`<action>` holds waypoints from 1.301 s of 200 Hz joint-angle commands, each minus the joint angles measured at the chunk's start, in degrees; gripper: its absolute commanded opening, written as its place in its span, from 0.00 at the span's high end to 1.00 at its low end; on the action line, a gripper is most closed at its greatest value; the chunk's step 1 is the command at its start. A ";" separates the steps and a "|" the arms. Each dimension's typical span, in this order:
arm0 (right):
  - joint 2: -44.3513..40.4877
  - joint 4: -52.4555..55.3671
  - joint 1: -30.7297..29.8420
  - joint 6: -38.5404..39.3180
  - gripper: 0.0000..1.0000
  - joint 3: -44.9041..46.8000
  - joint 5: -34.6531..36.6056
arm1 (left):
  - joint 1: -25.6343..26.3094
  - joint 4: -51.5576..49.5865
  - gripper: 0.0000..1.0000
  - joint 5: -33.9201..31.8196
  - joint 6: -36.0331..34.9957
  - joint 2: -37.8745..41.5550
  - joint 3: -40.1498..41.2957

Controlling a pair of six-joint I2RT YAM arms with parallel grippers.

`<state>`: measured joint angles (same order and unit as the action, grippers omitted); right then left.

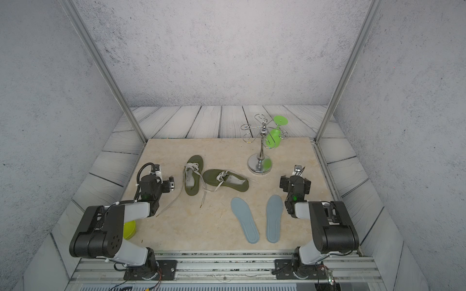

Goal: Insert the insole into the shoe
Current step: Pick up the shoe at the center of the board.

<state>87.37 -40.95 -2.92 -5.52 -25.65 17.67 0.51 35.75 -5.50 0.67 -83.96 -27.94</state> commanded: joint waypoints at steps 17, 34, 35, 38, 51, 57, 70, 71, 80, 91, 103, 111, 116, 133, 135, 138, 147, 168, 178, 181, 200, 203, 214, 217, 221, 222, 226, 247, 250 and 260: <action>-8.71 20.19 0.10 -0.12 0.01 -8.05 -1.19 | 2.98 -16.46 0.04 -6.95 3.46 8.90 -8.74; -12.26 22.33 0.10 -1.27 0.01 -7.60 0.07 | 3.75 -23.32 0.04 -9.12 6.14 11.63 -12.41; -12.72 22.71 0.06 -1.32 0.01 -7.58 0.14 | 3.77 -23.82 0.04 -9.19 6.25 11.81 -12.67; -13.21 23.16 0.09 -1.33 0.01 -7.58 0.10 | 3.85 -26.03 0.04 -9.24 6.70 12.27 -13.43; -16.13 26.92 -0.06 -1.70 0.01 -7.70 0.16 | 4.27 -33.74 0.04 -9.63 7.82 14.14 -17.01; -17.39 29.04 -0.06 -2.22 0.01 -7.98 0.86 | 4.58 -36.96 0.04 -9.82 8.46 15.00 -18.55; -20.51 33.80 -0.25 -3.08 0.01 -8.77 2.04 | 5.49 -43.24 0.04 -9.07 8.63 16.93 -21.10; -20.63 33.99 -0.25 -3.13 0.01 -8.83 2.12 | 5.61 -43.75 0.04 -9.08 8.64 17.05 -21.23; -22.88 36.99 -0.39 -3.72 0.01 -9.51 2.19 | 6.76 -47.79 0.05 -9.44 10.00 18.27 -22.78; -25.21 41.04 -0.70 -5.28 0.01 -10.30 1.96 | 8.61 -51.56 0.06 -8.90 12.71 19.68 -24.24; -27.58 45.69 -1.24 -7.06 0.01 -11.44 1.06 | 11.51 -54.55 0.07 -7.61 15.62 20.67 -25.30; -28.93 48.92 -1.83 -8.21 0.01 -12.30 0.55 | 13.84 -56.57 0.07 -6.81 17.26 20.94 -26.05; -29.69 50.97 -2.38 -8.92 0.01 -12.84 0.31 | 15.36 -57.74 0.07 -6.42 17.94 20.95 -26.58; -32.09 57.04 -4.38 -11.19 0.01 -14.21 -0.19 | 20.96 -61.51 0.09 -7.15 19.56 19.98 -28.17; -32.31 57.70 -4.58 -11.49 0.01 -14.35 -0.40 | 21.51 -61.90 0.10 -7.20 19.68 19.76 -28.38; -32.68 58.71 -4.85 -11.97 0.01 -14.54 -0.82 | 22.33 -62.53 0.11 -7.26 19.98 19.41 -28.73; -33.48 61.70 -5.40 -13.31 0.01 -15.40 -2.37 | 24.55 -64.64 0.12 -7.06 20.77 18.04 -30.06; -34.15 66.72 -6.35 -15.42 0.01 -16.66 -6.59 | 28.47 -68.88 0.17 -6.18 23.41 13.75 -33.59; -33.98 68.07 -6.83 -16.14 0.01 -16.89 -8.35 | 30.09 -69.83 0.18 -4.76 25.24 11.66 -35.05; -33.91 68.36 -6.90 -16.35 0.01 -16.93 -8.93 | 30.60 -69.91 0.19 -4.26 25.79 10.92 -35.33; -33.02 69.69 -7.62 -16.85 0.01 -17.04 -11.51 | 33.50 -70.11 0.23 -2.09 29.30 6.22 -37.41; -32.85 69.82 -7.74 -16.78 0.01 -17.14 -11.78 | 33.95 -70.11 0.23 -1.94 29.83 5.35 -37.78; -32.32 70.63 -7.80 -16.23 0.01 -17.41 -12.30 | 35.55 -69.95 0.24 -1.33 31.27 2.25 -39.47; -32.21 70.77 -7.80 -16.12 0.01 -17.46 -12.31 | 35.91 -69.83 0.24 -1.09 31.65 1.36 -39.91; -32.04 70.94 -7.80 -15.92 0.01 -17.49 -12.24 | 36.45 -69.50 0.24 -0.78 32.04 0.22 -40.65; -32.06 70.93 -7.80 -15.88 0.01 -17.50 -12.23 | 36.56 -69.45 0.24 -0.58 32.12 -0.10 -40.72; -32.01 70.96 -7.81 -15.59 0.01 -17.46 -12.34 | 36.99 -68.86 0.25 -0.08 32.28 -1.24 -41.43; -31.79 70.61 -7.81 -14.06 0.01 -17.41 -13.22 | 39.21 -68.10 0.27 1.45 31.67 -7.16 -46.15; -31.67 70.65 -7.81 -13.81 0.01 -17.54 -13.25 | 39.48 -68.44 0.27 1.45 31.46 -7.85 -46.94; -31.46 71.11 -7.89 -13.25 0.01 -17.91 -13.44 | 40.08 -70.11 0.27 1.00 30.94 -10.18 -49.59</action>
<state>55.05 28.08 -10.59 -20.21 -41.76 5.96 39.05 -32.16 -5.41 30.22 -90.59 -71.99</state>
